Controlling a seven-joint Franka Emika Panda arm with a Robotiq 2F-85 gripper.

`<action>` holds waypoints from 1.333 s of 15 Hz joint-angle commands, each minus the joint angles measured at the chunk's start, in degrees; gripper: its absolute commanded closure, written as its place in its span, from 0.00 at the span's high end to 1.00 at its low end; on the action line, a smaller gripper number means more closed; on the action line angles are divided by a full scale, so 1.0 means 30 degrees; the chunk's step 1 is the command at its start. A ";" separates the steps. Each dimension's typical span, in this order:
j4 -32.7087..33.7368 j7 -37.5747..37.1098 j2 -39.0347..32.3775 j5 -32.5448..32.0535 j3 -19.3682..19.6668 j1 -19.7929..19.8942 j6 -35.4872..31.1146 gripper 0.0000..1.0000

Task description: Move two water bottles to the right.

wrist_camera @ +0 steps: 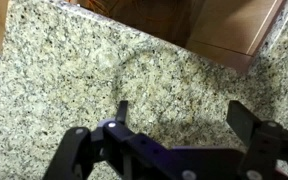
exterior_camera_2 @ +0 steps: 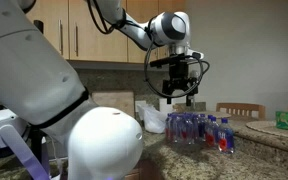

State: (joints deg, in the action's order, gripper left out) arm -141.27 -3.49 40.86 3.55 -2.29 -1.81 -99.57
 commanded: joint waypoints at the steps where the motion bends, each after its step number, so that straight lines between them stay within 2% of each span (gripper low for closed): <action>1: 0.0047 0.0027 -0.0014 0.0017 -0.0031 0.0049 0.0051 1.00; 20: -0.0015 -0.0154 0.0050 0.0095 -0.0043 0.0106 -0.0270 1.00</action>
State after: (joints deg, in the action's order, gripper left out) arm -141.26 -3.49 40.86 3.55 -2.29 -1.80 -99.63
